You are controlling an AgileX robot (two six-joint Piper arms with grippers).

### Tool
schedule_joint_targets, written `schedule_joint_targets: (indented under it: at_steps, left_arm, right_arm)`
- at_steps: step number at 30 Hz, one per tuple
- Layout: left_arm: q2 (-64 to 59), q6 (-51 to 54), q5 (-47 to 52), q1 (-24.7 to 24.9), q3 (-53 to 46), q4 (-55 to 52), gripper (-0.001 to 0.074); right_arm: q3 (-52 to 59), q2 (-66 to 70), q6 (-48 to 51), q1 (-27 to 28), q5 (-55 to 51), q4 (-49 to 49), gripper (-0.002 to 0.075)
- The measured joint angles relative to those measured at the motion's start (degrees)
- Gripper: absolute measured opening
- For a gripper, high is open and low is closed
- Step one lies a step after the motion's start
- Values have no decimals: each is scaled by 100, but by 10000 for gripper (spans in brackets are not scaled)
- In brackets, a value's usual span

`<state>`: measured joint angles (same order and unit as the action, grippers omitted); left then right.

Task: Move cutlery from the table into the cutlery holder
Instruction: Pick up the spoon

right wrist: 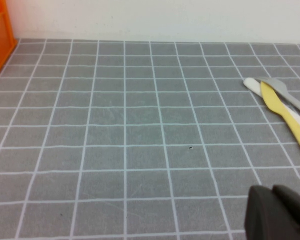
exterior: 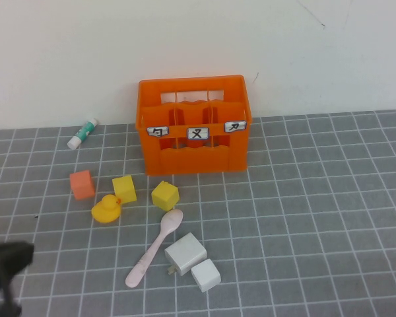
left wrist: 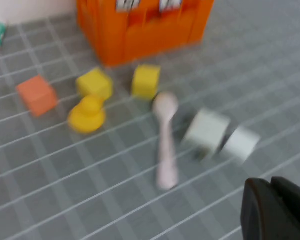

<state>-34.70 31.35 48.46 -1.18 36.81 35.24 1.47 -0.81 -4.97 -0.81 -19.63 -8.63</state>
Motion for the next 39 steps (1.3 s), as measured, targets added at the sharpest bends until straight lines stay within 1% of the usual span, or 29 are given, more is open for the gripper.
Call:
schedule_joint_targets:
  at_steps: [3,6,10,17,20,23,25,26,29,31,33,35,39]
  left_arm:
    - [-864,167,270,0,688,-584,-1]
    - [-1660,310,338,12,1261,-985,-1]
    - [-2531,276,338,258,1739,-1440,-1]
    - [-3823,-516,338,1273,2241,-2490,-1]
    - [-4327,-1066,338,1859,2424,-3111,-1]
    - [-4820,-1665,328,2323,2605,-3591,7]
    - [-5156,-1881,361,2538,2763,-3733,42]
    - [-5386,-1998,391,2645,2847,-3754,73]
    - [-5904,-2175,428,2780,3069,-3791,208]
    - [-6253,-2291,428,2835,3219,-3794,318]
    - [-6502,-2427,428,2835,3360,-3794,380]
    - [-6780,-2583,428,2835,3517,-3806,407]
    - [-7278,-2666,417,2835,3812,-3830,388]
  right_arm:
    - [0,0,0,0,0,0,-3]
    - [0,0,0,0,0,0,-3]
    - [0,0,0,0,0,0,-3]
    - [0,0,0,0,0,0,-3]
    - [0,0,0,0,0,0,-3]
    - [0,0,0,0,0,0,-3]
    - [0,0,0,0,0,0,-3]
    - [0,0,0,0,0,0,-3]
    - [0,0,0,0,0,0,-3]
    - [0,0,0,0,0,0,-3]
    - [0,0,0,0,0,0,-3]
    - [0,0,0,0,0,0,-3]
    - [0,0,0,0,0,0,-3]
